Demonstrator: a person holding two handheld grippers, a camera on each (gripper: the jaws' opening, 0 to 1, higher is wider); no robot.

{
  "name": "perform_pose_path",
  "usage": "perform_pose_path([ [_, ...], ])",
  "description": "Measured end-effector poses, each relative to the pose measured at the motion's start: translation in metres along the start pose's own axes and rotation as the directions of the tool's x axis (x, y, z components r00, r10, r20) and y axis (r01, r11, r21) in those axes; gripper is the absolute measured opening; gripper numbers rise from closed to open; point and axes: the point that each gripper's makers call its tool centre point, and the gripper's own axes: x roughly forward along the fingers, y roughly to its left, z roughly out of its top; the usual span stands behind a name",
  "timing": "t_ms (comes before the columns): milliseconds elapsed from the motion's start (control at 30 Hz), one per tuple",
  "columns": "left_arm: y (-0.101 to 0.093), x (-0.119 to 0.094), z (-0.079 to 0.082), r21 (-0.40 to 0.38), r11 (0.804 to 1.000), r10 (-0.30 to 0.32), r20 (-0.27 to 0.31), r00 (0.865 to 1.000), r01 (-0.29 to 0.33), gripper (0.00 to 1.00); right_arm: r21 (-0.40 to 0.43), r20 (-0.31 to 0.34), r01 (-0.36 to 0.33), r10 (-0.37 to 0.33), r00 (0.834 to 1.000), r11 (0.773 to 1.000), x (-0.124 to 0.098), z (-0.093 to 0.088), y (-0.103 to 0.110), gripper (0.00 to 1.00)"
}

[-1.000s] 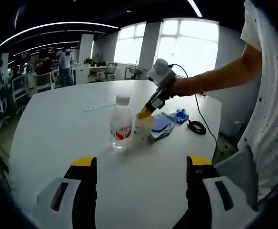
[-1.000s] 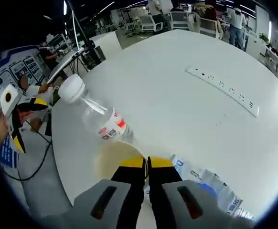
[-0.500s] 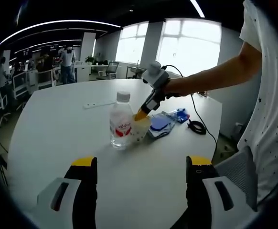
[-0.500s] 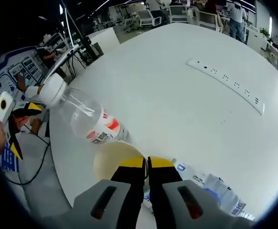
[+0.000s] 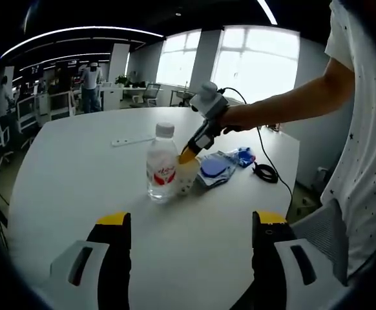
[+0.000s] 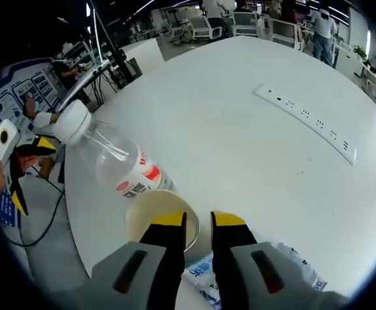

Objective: Arrange the tabletop items into an orderly group along one side of the table until the central work area is clear of visible clutter.

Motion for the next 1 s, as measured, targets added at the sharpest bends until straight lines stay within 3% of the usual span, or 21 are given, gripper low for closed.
perform_pose_path([
  [267,0.0,0.002,-0.001,0.001,1.0,-0.004,-0.004,1.0,0.004,0.78,0.014,0.06,0.012,-0.013,0.998,1.0,-0.015,0.003,-0.002,0.22],
  [433,0.0,0.004,0.001,0.0,1.0,-0.005,-0.001,1.0,0.005,0.79,0.021,0.091,0.019,-0.021,0.996,1.0,-0.022,0.001,-0.005,0.32],
  [1000,-0.014,0.016,0.007,0.032,0.999,-0.034,-0.016,0.999,0.035,0.83,0.063,0.177,0.036,-0.047,0.983,0.997,-0.061,-0.02,-0.009,0.47],
])
